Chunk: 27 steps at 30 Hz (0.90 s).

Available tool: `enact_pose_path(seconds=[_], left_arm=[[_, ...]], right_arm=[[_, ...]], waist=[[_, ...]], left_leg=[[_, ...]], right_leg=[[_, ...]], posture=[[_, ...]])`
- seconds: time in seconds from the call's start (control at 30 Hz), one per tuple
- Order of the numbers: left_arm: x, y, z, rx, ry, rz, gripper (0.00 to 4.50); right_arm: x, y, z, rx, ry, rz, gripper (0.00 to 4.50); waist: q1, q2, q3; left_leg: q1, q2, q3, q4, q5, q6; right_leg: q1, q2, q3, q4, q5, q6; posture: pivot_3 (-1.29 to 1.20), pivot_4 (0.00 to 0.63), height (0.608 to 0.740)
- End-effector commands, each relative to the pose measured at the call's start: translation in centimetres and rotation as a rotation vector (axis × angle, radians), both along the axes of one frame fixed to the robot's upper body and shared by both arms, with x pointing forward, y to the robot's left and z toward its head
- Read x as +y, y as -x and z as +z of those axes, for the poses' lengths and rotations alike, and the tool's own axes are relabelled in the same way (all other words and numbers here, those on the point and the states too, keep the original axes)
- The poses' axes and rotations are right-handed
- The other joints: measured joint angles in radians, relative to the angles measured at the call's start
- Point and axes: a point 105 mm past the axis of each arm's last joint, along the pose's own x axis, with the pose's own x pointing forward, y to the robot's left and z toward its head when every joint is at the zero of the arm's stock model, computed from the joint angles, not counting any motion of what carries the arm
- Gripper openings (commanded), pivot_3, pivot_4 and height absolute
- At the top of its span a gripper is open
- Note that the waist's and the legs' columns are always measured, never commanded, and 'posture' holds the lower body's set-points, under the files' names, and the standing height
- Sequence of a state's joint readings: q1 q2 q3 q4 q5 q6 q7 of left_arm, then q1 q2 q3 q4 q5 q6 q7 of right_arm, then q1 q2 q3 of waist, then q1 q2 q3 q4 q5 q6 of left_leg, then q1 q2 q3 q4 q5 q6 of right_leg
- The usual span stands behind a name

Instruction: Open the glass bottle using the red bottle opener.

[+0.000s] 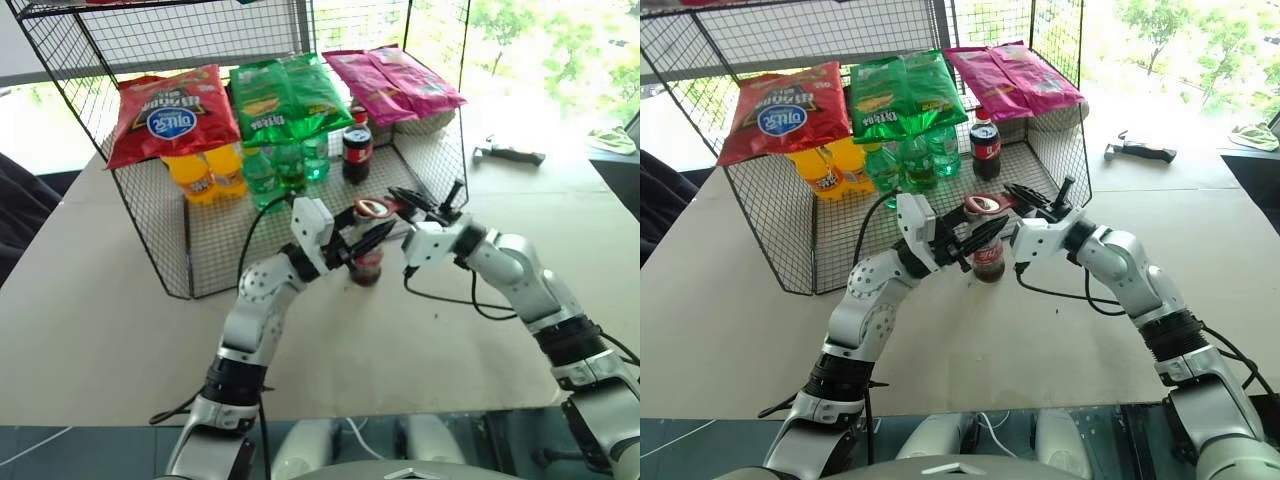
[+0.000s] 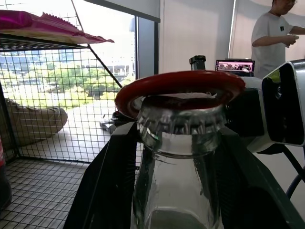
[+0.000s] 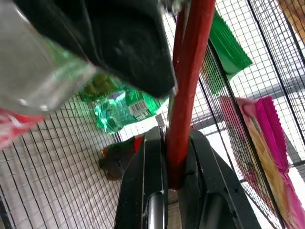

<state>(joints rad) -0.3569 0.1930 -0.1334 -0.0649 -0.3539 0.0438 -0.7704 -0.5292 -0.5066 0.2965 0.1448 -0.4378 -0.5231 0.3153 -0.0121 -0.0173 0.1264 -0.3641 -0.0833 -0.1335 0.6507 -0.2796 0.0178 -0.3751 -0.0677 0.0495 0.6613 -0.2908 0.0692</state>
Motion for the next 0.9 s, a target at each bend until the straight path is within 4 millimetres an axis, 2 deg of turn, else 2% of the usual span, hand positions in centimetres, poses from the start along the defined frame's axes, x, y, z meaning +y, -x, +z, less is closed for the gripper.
enact_pose_path(seconds=[0.03, 0.2, 0.27, 0.4, 0.57, 0.67, 0.9], left_arm=[[-0.4, -0.1, -1.6, 0.065, -0.032, -0.006, 1.72], [-0.4, -0.2, -1.6, 0.065, -0.033, -0.005, 1.72], [-0.3, -0.2, -1.6, 0.064, -0.033, -0.004, 1.72], [-0.4, -0.2, -1.6, 0.065, -0.032, -0.004, 1.72], [-0.5, -0.2, -1.6, 0.066, -0.029, -0.006, 1.72], [-0.5, -0.2, -1.7, 0.067, -0.028, -0.007, 1.72], [-0.5, -0.2, -1.7, 0.068, -0.028, -0.007, 1.72]], right_arm=[[1.7, 1.7, -2.6, 0.088, 0.062, 0.099, 0.00], [1.8, 1.7, -2.0, 0.023, 0.073, 0.102, 0.00], [1.5, 1.3, -0.8, -0.047, 0.070, 0.079, 0.00], [-0.1, 0.2, 2.7, -0.230, 0.064, 0.006, 0.00], [-1.6, -0.2, 6.4, -0.415, 0.040, -0.047, 0.00], [-2.2, -0.2, 7.8, -0.483, 0.032, -0.066, 0.00], [-2.8, 0.0, 9.3, -0.573, 0.035, -0.082, 0.00]], waist=[[0.000, 0.000, 0.000], [0.001, 0.000, 0.000], [0.001, 0.000, 0.000], [0.001, 0.000, 0.000], [0.002, 0.000, 0.001], [0.005, 0.000, 0.001], [0.004, 0.000, 0.002]], left_leg=[[0.000, 0.000, 0.000, 0.000, 0.000, 0.000], [0.000, 0.000, 0.000, 0.000, 0.000, 0.000], [0.000, 0.000, 0.000, 0.000, 0.000, 0.000], [0.000, 0.000, 0.000, 0.000, 0.000, 0.000], [-0.002, 0.000, 0.000, 0.000, 0.000, 0.000], [-0.003, -0.001, 0.000, 0.000, 0.000, 0.000], [-0.003, -0.001, 0.000, -0.001, 0.000, 0.000]], right_leg=[[0.000, 0.000, 0.000, 0.000, 0.000, 0.000], [0.000, 0.000, 0.000, 0.000, 0.000, 0.000], [0.000, 0.000, 0.000, 0.000, 0.000, 0.000], [0.000, 0.000, 0.000, 0.000, 0.000, 0.000], [-0.002, 0.000, 0.000, 0.000, 0.000, 0.000], [-0.002, 0.000, -0.001, 0.000, 0.000, 0.000], [-0.002, 0.000, -0.001, -0.001, 0.000, 0.000]], posture=[[0.00, 0.150, 0.740], [0.00, 0.150, 0.740], [0.00, 0.150, 0.740], [0.00, 0.150, 0.740], [0.00, 0.150, 0.740], [0.00, 0.150, 0.740], [0.00, 0.150, 0.740]])
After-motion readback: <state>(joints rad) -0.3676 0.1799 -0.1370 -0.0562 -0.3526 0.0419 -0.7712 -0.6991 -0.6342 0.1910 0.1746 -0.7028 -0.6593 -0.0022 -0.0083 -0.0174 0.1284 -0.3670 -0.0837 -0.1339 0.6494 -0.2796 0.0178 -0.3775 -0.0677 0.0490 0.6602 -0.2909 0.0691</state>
